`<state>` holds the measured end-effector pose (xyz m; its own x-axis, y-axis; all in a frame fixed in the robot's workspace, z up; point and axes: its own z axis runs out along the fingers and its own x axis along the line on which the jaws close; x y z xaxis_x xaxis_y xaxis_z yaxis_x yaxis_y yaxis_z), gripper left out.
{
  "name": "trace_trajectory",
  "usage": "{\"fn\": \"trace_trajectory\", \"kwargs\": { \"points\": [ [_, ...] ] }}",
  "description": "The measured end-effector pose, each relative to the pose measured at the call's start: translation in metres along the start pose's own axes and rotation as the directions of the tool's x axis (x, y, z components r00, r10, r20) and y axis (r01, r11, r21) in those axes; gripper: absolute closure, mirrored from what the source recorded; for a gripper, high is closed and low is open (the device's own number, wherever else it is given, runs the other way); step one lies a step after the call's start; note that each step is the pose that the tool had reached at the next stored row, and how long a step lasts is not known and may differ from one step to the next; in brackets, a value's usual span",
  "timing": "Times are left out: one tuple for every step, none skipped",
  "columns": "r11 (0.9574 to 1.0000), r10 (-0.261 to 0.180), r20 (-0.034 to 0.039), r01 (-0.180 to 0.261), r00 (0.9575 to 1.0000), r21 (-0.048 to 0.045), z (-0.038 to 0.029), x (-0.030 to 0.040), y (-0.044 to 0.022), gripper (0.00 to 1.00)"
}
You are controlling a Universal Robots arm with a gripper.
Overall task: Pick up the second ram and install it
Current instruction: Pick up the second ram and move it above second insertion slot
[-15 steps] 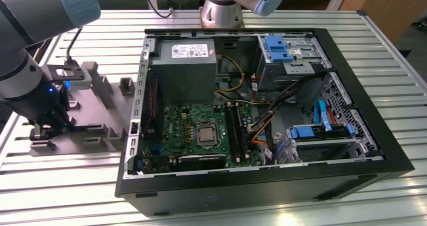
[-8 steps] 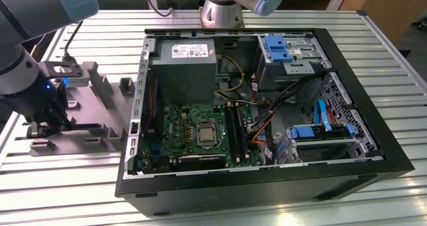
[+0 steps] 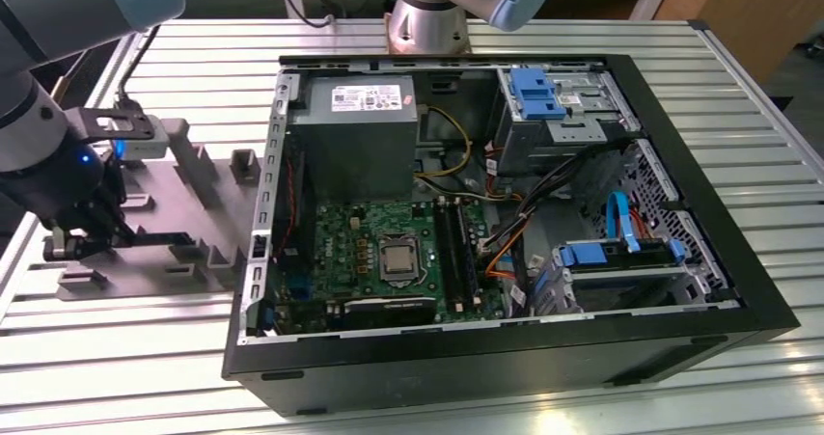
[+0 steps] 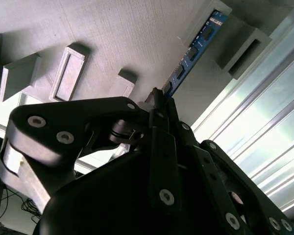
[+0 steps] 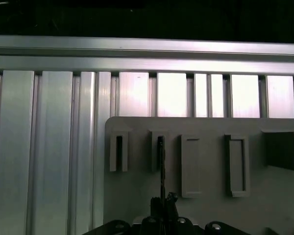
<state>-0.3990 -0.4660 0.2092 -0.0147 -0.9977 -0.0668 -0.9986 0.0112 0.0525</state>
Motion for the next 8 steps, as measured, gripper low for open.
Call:
{"fn": "trace_trajectory", "kwargs": {
  "points": [
    [1.0000,0.000,-0.0002,0.000,1.0000,-0.0002,-0.0006,0.0000,0.0001,0.86],
    [1.0000,0.000,-0.0002,0.000,1.0000,-0.0002,-0.0012,0.0000,0.0001,0.86],
    [1.0000,0.000,-0.0002,0.000,1.0000,-0.0002,-0.0012,0.0000,0.0001,0.86],
    [1.0000,0.000,-0.0002,0.000,1.0000,-0.0001,-0.0012,-0.0001,0.0001,0.86],
    [1.0000,0.000,-0.0004,0.000,1.0000,-0.0004,-0.0018,-0.0001,0.0001,0.86],
    [1.0000,0.000,-0.0005,0.000,1.0000,-0.0006,-0.0024,-0.0001,0.0002,0.86],
    [1.0000,0.000,-0.0004,0.000,1.0000,-0.0004,-0.0030,-0.0001,0.0002,0.86],
    [1.0000,0.000,-0.0003,0.000,1.0000,-0.0002,-0.0034,-0.0002,0.0002,0.86]
  ]
}}
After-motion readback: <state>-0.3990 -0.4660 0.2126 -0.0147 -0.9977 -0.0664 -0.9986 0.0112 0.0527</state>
